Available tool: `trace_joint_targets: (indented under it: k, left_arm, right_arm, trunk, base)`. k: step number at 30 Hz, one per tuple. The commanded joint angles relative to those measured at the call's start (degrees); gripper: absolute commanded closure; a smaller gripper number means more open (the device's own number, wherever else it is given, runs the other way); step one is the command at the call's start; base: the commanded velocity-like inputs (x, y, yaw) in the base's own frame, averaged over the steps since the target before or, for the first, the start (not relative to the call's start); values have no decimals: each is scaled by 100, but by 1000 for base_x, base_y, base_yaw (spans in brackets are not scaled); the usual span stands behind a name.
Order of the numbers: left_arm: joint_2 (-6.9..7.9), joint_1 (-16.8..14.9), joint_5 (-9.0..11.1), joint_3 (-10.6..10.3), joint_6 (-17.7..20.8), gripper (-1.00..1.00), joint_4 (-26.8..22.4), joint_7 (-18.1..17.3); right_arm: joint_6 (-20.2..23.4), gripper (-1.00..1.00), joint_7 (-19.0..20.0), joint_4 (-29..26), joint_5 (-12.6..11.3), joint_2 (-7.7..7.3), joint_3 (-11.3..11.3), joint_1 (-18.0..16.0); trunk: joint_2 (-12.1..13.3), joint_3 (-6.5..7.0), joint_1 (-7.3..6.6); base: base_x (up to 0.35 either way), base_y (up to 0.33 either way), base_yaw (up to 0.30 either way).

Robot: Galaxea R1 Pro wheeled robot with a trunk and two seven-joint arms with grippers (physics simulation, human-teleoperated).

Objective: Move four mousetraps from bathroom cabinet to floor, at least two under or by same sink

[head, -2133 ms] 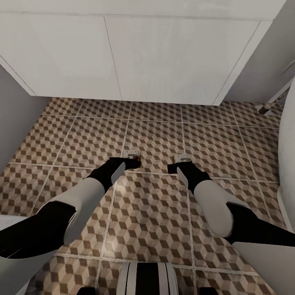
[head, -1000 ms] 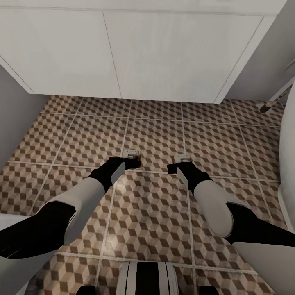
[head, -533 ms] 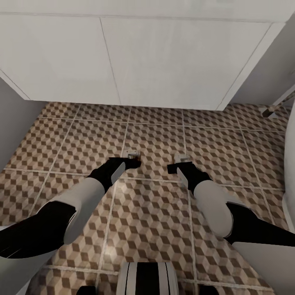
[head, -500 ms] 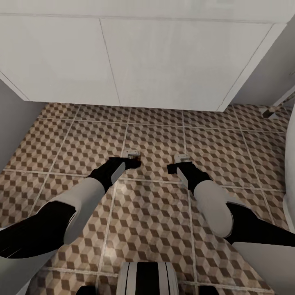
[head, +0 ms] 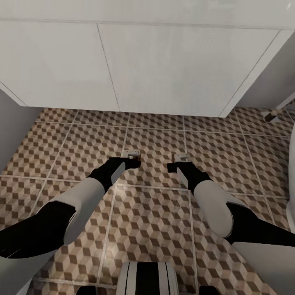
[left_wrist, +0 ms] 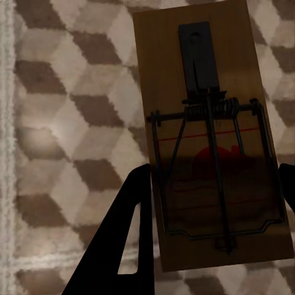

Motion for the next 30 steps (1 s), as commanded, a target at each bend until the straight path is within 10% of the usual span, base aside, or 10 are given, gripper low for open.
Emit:
trace_joint_targets:
  k: [1, 30]
  left_arm:
    - [0, -1, 40, -21, 25, 100, -6, 32]
    - [0, -1, 39, -21, -266, 100, 7, 23]
  right_arm:
    - [20, 100, 0, -10, 24, 4, -26, -1]
    - [-601, 100, -2, 275, 7, 4, -35, 0]
  trunk:
    - [-1, -3, -1]
    - [-11, -158, 17]
  base:
    - [13, 0, 0]
    - [54, 0, 0]
